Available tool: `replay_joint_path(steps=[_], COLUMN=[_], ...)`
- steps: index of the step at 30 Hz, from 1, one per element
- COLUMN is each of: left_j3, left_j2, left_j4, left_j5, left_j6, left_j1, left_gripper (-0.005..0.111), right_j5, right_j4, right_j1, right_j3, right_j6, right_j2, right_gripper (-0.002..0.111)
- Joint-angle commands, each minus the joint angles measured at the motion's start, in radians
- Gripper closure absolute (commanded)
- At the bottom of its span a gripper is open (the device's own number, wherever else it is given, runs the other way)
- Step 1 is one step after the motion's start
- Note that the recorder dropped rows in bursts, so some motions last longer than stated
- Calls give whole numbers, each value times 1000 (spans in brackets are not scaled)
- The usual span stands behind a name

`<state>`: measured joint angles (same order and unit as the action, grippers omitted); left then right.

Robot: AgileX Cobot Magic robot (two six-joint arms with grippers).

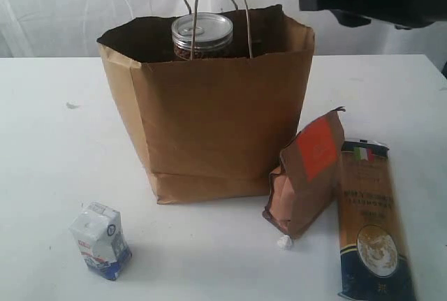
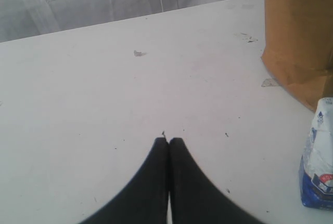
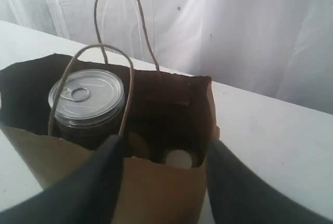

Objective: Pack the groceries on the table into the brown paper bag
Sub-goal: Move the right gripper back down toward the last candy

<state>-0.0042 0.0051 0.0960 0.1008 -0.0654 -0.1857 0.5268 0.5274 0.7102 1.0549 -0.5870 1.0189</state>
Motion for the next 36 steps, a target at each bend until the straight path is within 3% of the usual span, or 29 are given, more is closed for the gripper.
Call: replay_joint_path(steps=[1, 20, 28, 36], left_j3=[4, 4, 4, 4], left_j2=[-5, -5, -5, -5], left_j4=[-1, -1, -1, -1], left_j5=[-3, -3, -3, -3], left_j6=[-1, -1, -1, -1], left_j1=[3, 3, 3, 3], left_gripper=[107, 107, 107, 107], right_j5=[-3, 10, 12, 79], right_j4=[-48, -183, -494, -509], right_j1=[14, 30, 30, 30], right_j3=[-42, -266, -326, -347], right_j6=[9, 9, 279, 295], right_j2=[-75, -287, -287, -289], right_gripper=[61, 61, 61, 61])
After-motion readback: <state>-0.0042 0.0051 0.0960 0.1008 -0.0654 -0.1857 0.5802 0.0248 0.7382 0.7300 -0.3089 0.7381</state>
